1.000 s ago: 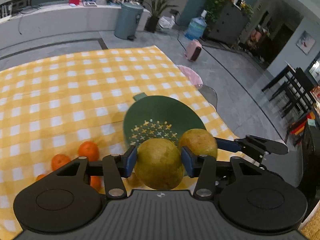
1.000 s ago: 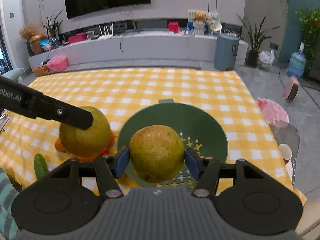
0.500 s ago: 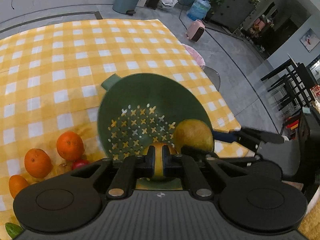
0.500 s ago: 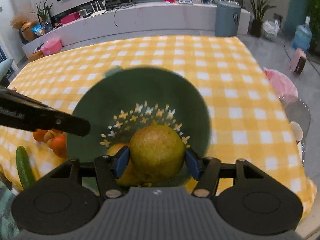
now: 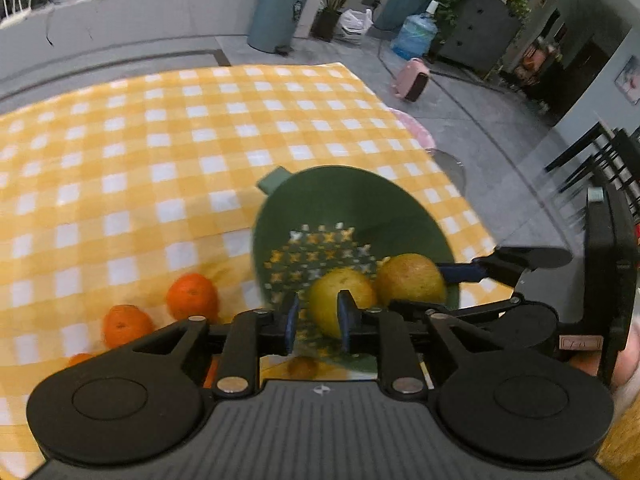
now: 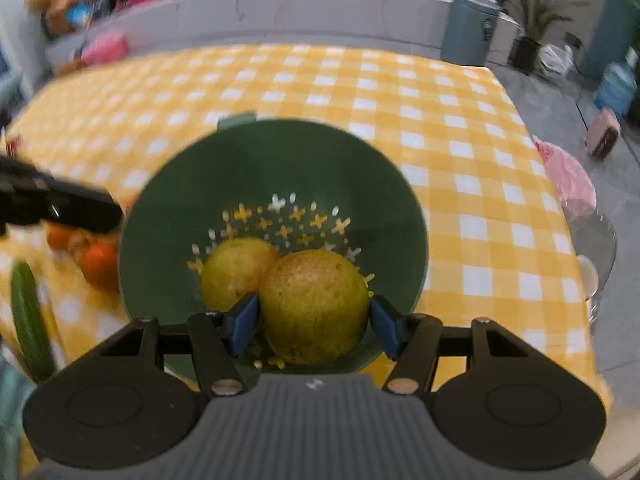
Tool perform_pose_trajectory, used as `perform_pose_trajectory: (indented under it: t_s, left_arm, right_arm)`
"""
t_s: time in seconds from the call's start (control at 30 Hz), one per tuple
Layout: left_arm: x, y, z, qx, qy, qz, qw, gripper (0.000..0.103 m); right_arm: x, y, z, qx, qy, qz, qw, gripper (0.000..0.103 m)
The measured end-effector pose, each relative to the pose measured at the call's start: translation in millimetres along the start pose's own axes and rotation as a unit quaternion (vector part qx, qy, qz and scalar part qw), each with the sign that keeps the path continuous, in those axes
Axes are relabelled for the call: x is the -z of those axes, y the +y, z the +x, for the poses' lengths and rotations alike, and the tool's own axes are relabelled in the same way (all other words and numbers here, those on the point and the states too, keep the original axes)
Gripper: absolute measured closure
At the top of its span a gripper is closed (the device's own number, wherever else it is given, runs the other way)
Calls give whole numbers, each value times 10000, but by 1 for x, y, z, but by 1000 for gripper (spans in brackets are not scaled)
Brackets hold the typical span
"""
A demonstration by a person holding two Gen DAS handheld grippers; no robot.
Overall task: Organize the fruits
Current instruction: 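Carry both pears into the green colander and open both tools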
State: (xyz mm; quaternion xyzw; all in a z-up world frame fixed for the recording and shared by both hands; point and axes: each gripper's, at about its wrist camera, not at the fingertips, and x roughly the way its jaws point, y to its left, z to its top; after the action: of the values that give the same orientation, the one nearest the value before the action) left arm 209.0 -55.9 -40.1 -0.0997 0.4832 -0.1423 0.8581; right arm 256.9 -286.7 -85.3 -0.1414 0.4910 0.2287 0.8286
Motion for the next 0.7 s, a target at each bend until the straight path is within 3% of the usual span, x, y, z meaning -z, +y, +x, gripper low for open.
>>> perform_pose_trajectory:
  t_s: [0.17, 0.33, 0.6, 0.63, 0.7]
  left_arm:
    - [7, 2, -12, -461, 70, 310, 9984, 66]
    - [16, 8, -25, -607, 191, 467, 9969, 60]
    - [31, 19, -52, -795, 107, 497, 9955, 55]
    - [33, 21, -55, -797, 84, 483, 9956, 55]
    - [35, 23, -60, -817, 49, 443, 9957, 55]
  right_arm:
    - [-7, 4, 7, 157, 335, -479, 9982, 45]
    - [-13, 4, 10, 175, 541, -579, 9967, 45]
    - [-17, 5, -11, 399, 322, -592, 9969, 46]
    - [-17, 5, -12, 423, 334, -608, 9967, 47]
    - [-16, 7, -9, 444, 444, -682, 9957, 59]
